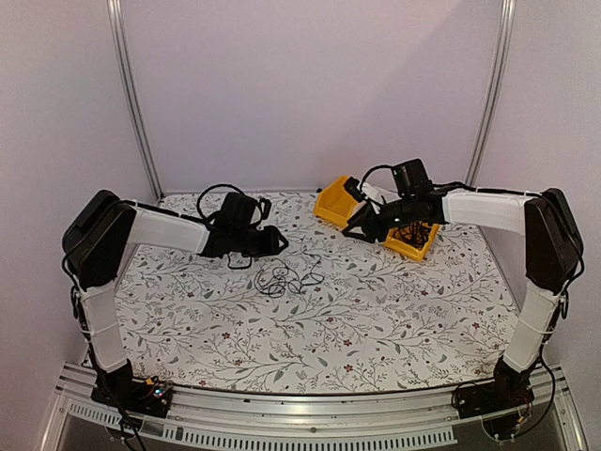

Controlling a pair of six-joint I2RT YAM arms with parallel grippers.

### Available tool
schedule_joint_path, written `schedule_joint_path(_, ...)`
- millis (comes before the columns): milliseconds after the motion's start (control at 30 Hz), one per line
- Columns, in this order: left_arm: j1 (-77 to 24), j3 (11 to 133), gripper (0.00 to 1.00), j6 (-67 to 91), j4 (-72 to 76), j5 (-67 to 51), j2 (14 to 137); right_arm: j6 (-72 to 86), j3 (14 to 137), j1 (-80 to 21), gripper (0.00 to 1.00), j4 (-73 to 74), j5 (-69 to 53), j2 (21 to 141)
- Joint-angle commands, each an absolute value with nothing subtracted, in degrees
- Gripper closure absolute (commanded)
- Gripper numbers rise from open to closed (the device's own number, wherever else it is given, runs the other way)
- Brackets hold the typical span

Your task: Untangle the cables

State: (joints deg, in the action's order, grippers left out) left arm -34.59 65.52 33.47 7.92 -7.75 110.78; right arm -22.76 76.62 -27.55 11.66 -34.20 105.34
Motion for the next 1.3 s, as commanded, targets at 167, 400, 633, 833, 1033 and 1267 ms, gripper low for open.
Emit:
schedule_joint_path(167,-33.9,73.2,0.75,39.7,0.2,-12.3,120.5,-25.4,76.8,-27.9,0.57,11.4,-31.5,105.1)
schedule_joint_path(400,-34.0,73.6,0.83,40.1,3.4,-14.5,121.7,-25.8,76.1,-28.0,0.57,10.8,-31.6,105.4)
schedule_joint_path(633,-34.0,71.5,1.0,36.8,8.8,-15.9,117.8,-25.8,76.1,-27.9,0.58,10.7,-32.0,106.3)
schedule_joint_path(833,-35.8,66.3,1.0,30.7,11.5,-15.4,108.1,-25.8,75.9,-27.9,0.58,10.4,-32.4,106.2)
schedule_joint_path(1033,-37.5,60.9,1.0,27.9,10.8,-14.4,98.2,-25.6,76.6,-28.1,0.43,10.9,-35.7,105.5)
schedule_joint_path(1267,-38.5,58.6,1.0,26.1,7.4,-13.4,89.3,-26.5,82.2,-33.1,0.33,12.9,-34.6,105.9)
